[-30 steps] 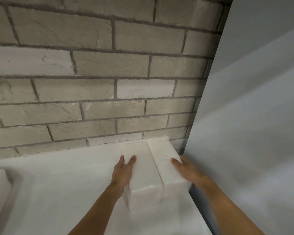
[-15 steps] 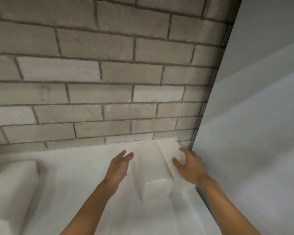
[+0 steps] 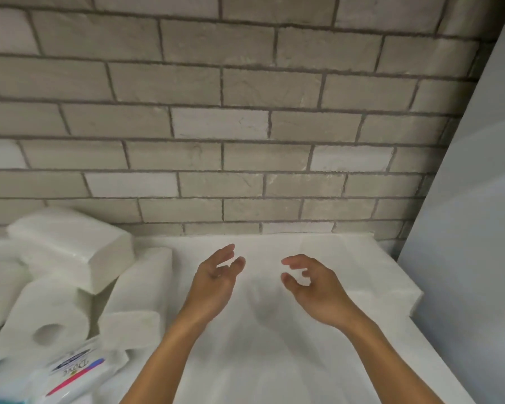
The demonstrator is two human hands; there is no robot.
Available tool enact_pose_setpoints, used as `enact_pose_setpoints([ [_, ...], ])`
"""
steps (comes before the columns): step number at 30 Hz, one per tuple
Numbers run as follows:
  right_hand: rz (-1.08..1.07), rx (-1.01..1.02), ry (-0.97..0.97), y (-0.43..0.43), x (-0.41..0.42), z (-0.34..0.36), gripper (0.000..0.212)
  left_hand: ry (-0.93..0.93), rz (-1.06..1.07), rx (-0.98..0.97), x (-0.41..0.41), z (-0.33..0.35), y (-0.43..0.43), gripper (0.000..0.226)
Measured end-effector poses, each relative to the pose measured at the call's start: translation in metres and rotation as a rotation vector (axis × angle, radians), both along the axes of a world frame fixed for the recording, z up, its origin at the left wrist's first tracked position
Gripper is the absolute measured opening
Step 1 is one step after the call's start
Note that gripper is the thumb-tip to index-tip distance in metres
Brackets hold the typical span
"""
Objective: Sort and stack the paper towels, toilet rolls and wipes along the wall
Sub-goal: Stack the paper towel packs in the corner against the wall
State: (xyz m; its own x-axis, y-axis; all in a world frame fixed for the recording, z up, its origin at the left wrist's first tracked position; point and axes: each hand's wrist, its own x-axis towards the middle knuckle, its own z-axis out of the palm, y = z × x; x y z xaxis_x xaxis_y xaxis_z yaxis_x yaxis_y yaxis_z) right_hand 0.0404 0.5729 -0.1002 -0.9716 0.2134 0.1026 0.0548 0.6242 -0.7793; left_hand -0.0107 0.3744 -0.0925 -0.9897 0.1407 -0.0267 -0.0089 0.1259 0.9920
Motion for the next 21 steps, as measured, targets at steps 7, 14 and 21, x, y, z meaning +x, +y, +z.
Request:
enact_pose_setpoints([
  [7, 0.152, -0.090, -0.035, -0.104, -0.018, 0.003, 0.022, 0.105, 0.142, -0.032, 0.005, 0.020, -0.102, 0.036],
  [14, 0.330, -0.182, -0.085, -0.207, -0.053, 0.015, 0.056, 0.118, 0.353, 0.062, 0.002, 0.019, -0.197, 0.038],
  [21, 0.340, -0.176, -0.026, -0.285, -0.104, 0.006, 0.103, 0.076, 0.422, 0.063, -0.012, 0.003, -0.269, 0.049],
])
